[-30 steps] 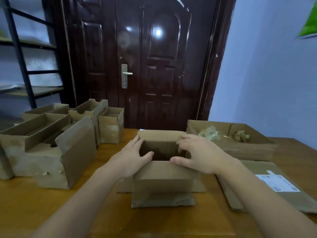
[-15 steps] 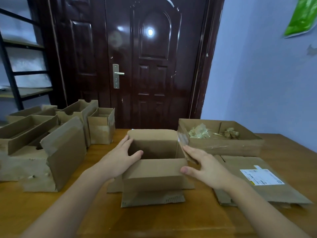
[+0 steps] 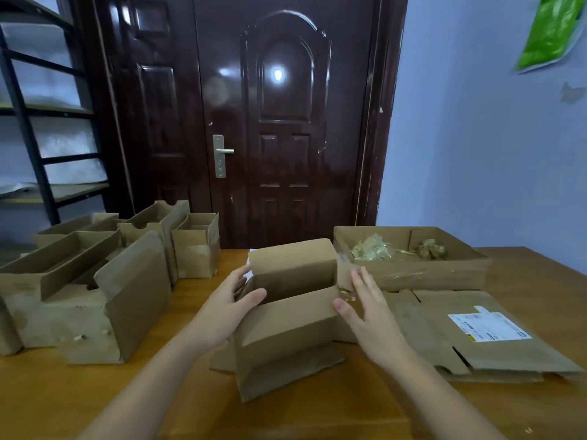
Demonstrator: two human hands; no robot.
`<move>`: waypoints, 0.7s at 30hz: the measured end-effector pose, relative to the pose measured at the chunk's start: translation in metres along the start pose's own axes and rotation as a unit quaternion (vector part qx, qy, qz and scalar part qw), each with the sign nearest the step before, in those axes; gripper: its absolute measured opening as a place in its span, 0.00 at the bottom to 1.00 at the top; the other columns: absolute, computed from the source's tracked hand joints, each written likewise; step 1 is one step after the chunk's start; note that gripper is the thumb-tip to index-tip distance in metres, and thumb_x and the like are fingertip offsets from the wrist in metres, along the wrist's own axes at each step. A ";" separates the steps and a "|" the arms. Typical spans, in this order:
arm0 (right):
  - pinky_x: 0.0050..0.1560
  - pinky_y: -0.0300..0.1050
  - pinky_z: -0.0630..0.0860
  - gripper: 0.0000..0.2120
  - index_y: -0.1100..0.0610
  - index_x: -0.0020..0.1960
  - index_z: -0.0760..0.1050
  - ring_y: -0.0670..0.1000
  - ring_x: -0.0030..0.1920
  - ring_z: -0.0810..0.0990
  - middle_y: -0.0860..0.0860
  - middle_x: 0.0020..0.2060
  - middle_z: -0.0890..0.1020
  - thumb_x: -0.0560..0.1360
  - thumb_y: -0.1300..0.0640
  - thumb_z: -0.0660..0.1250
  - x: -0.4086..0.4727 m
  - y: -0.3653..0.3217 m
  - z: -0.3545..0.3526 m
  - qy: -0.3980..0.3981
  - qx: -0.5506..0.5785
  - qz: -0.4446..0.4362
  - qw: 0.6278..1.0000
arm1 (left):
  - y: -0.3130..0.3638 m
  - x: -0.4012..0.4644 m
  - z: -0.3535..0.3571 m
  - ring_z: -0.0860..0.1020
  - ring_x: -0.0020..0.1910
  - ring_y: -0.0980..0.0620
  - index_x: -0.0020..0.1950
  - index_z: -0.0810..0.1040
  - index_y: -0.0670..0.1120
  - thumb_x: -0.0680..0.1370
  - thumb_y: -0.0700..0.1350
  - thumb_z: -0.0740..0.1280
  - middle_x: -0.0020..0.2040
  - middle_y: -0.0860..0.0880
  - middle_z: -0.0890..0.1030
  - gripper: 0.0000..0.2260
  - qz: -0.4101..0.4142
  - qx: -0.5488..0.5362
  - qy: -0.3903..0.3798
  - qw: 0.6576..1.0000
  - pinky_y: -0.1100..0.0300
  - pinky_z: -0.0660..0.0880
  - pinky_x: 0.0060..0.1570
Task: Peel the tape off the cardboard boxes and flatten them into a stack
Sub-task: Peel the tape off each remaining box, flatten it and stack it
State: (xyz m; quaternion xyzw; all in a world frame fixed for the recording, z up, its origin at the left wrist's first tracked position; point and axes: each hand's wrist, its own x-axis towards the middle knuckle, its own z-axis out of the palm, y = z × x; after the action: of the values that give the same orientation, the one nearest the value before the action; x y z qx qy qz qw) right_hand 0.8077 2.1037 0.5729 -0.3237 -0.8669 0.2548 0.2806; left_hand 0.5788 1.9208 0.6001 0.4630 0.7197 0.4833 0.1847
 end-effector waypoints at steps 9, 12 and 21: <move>0.73 0.43 0.52 0.44 0.47 0.83 0.45 0.48 0.81 0.52 0.43 0.82 0.50 0.75 0.28 0.52 -0.010 -0.025 0.017 0.019 0.191 0.074 0.979 | 0.016 -0.025 0.002 0.74 0.61 0.71 0.72 0.62 0.75 0.71 0.70 0.72 0.62 0.77 0.74 0.32 0.027 -0.054 -0.103 0.993 0.77 0.72 0.49; 0.79 0.52 0.55 0.46 0.43 0.83 0.45 0.50 0.81 0.52 0.42 0.82 0.50 0.72 0.26 0.55 -0.007 -0.035 0.017 -0.006 0.247 0.089 0.965 | 0.030 -0.031 0.010 0.74 0.65 0.69 0.65 0.66 0.83 0.75 0.65 0.71 0.65 0.73 0.75 0.23 0.053 -0.037 -0.156 0.986 0.74 0.73 0.55; 0.43 0.27 0.75 0.38 0.43 0.81 0.55 0.30 0.54 0.77 0.36 0.64 0.75 0.77 0.38 0.69 0.013 -0.065 0.006 -0.010 0.306 0.068 0.949 | 0.052 -0.033 0.057 0.68 0.66 0.71 0.77 0.55 0.72 0.77 0.66 0.59 0.68 0.76 0.68 0.29 0.136 0.170 -0.153 0.964 0.70 0.67 0.62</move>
State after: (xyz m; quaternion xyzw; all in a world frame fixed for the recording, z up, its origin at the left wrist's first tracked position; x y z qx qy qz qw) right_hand 0.7688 2.0685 0.6134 -0.2780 -0.7256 0.5300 0.3395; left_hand 0.6614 1.9284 0.6124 0.6492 0.6850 0.2979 0.1435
